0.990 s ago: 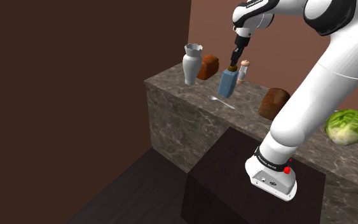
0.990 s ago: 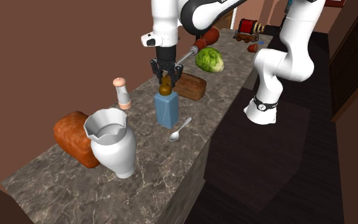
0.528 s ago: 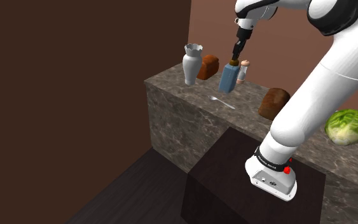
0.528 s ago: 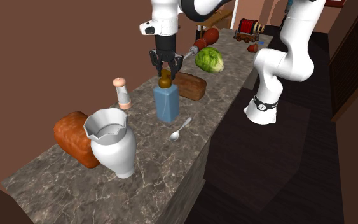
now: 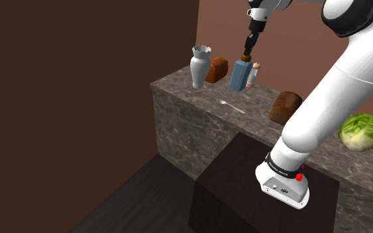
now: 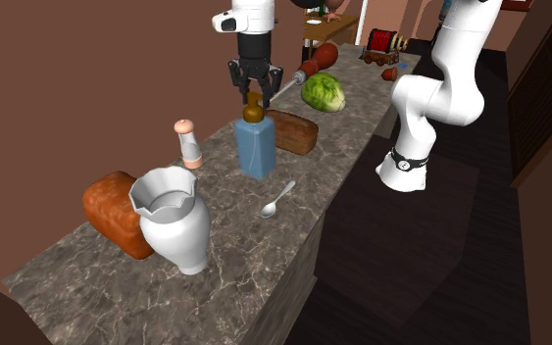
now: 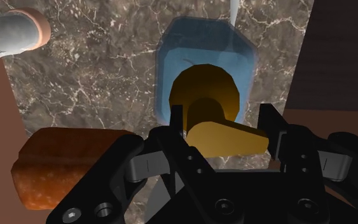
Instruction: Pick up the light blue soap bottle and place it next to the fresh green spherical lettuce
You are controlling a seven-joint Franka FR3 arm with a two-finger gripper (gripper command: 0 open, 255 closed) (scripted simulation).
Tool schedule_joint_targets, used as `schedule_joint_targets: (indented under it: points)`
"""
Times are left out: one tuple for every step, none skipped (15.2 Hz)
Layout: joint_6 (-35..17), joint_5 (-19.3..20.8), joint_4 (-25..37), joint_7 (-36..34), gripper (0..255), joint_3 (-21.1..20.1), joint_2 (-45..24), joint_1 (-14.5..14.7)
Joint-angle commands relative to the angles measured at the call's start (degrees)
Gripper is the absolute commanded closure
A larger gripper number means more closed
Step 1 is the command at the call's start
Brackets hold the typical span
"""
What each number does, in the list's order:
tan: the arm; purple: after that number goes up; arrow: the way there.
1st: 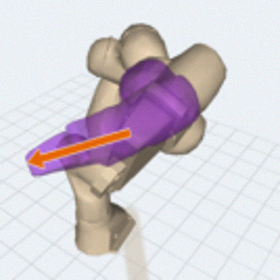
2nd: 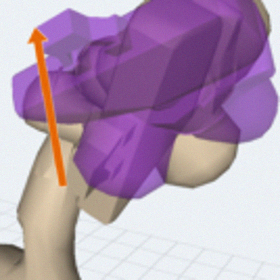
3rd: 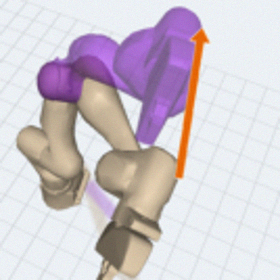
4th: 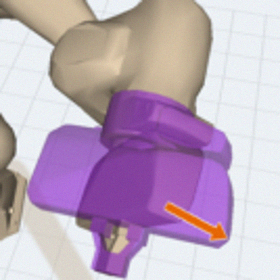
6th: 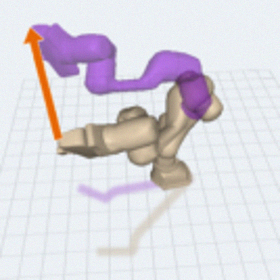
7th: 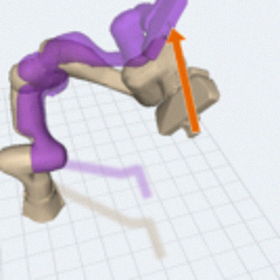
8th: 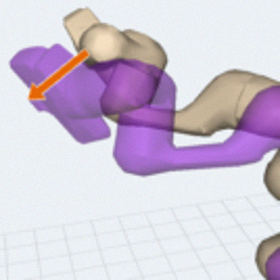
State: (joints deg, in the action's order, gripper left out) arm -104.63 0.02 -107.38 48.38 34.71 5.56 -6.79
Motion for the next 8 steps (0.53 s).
schedule_joint_targets:
  points:
    - [1.53, 0.03, 1.49, -0.06, 255, -0.03, 0.05, 0.02]
    - [2.30, 0.01, 2.29, -0.08, 255, -0.04, 0.02, 0.03]
    - [3.07, -0.01, 3.09, -0.10, 255, -0.05, -0.01, 0.04]
    - [3.85, -0.04, 3.92, -0.10, 255, -0.05, -0.07, 0.05]
    - [4.63, -0.08, 4.76, -0.10, 255, -0.05, -0.14, 0.06]
    - [5.41, -0.13, 5.61, -0.10, 255, -0.05, -0.23, 0.07]
    - [6.20, -0.19, 6.48, -0.08, 255, -0.04, -0.33, 0.08]
    - [6.99, -0.26, 7.37, -0.06, 255, -0.02, -0.45, 0.08]
